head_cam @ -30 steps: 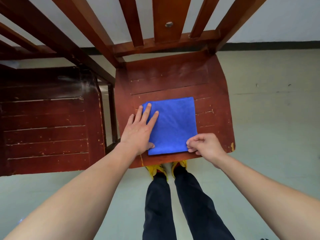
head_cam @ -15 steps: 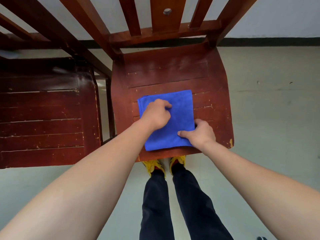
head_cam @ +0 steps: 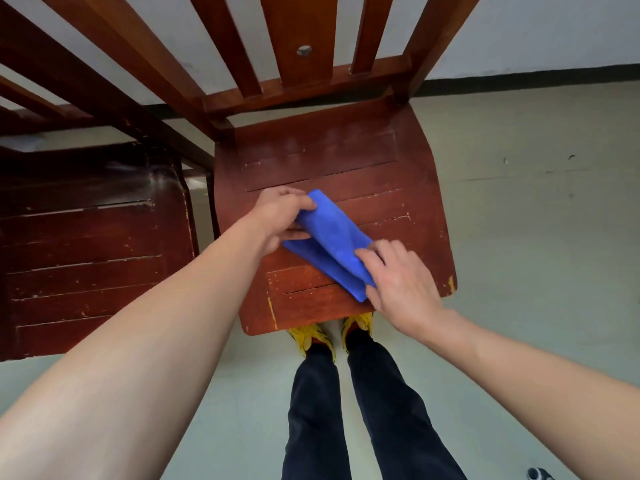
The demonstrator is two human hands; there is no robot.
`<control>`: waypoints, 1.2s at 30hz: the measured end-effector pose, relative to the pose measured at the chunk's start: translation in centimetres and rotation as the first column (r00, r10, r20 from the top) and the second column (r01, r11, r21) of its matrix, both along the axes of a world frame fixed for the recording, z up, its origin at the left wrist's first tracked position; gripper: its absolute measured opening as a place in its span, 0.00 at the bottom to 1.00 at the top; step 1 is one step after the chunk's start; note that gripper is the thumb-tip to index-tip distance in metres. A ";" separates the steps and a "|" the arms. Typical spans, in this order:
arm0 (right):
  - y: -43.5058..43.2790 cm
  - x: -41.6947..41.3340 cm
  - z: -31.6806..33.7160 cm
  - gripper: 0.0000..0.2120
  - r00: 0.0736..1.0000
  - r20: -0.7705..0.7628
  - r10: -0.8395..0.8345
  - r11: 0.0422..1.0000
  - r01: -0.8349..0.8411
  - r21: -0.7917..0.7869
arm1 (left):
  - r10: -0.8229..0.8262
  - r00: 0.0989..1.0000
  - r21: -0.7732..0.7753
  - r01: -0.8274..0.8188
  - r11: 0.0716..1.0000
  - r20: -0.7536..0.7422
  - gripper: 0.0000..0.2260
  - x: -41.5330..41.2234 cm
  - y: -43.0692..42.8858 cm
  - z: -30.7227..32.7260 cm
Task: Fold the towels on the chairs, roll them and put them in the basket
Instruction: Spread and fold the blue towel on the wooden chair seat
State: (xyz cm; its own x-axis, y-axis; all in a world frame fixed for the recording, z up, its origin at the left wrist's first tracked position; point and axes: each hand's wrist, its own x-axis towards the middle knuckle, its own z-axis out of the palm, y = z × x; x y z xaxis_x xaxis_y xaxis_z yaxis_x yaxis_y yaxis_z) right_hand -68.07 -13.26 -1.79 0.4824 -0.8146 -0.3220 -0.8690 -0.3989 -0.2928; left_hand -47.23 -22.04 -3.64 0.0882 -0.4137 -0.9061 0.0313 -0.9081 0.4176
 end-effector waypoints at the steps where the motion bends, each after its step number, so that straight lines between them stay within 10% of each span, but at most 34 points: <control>1: 1.0 -0.1 0.0 0.23 1.000 -0.008 0.010 1.000 -0.010 0.000 | -0.015 0.999 -0.018 0.016 1.000 0.052 0.10 0.3 0.4 -0.1; 10: 3.5 -0.1 -1.9 0.12 0.995 -0.082 0.051 0.998 -0.048 0.044 | -0.235 0.846 -0.138 0.337 0.931 0.478 0.13 1.7 4.4 -1.6; 12: 3.0 0.3 -2.5 0.10 0.995 -0.094 0.035 0.993 -0.023 0.120 | -0.346 0.601 -0.157 0.627 0.763 0.720 0.15 1.3 5.0 -1.6; 15: 1.8 0.8 -3.1 0.12 0.998 -0.017 -0.063 0.955 0.065 0.290 | -0.400 0.162 -0.063 0.967 0.247 0.902 0.16 0.4 5.6 -1.1; 17: 1.5 0.7 -3.0 0.12 0.995 0.002 -0.101 0.938 0.095 0.332 | -0.515 0.073 -0.033 0.996 0.086 0.854 0.14 0.4 5.8 -0.9; 22: 1.3 0.5 -3.2 0.07 0.960 0.031 -0.278 0.907 0.251 0.339 | -0.711 0.259 -0.095 0.960 0.263 0.654 0.15 1.5 5.0 -1.3; 25: 1.0 1.4 -3.5 0.05 0.950 -0.020 -0.313 0.910 0.306 0.279 | -0.738 0.114 0.008 0.987 0.160 0.665 0.13 1.2 3.3 -1.4; 31: 0.6 0.5 -4.1 0.39 0.887 -0.135 -0.442 0.853 0.462 0.243 | -0.537 -0.262 0.195 0.964 -0.181 0.802 0.38 0.2 1.6 -1.5; 36: 0.1 0.6 -3.9 0.30 0.925 -0.140 -0.354 0.862 0.381 0.333 | -0.573 -0.375 0.236 0.923 -0.304 0.729 0.28 -1.1 1.5 -0.8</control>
State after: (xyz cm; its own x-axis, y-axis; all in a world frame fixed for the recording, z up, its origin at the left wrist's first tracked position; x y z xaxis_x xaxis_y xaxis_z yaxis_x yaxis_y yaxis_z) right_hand -67.45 -13.18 -5.69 0.1347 -0.7570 -0.6394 -0.9563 0.0696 -0.2839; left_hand -48.32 -20.51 -4.46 -0.4933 -0.6148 -0.6154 -0.8139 0.5759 0.0770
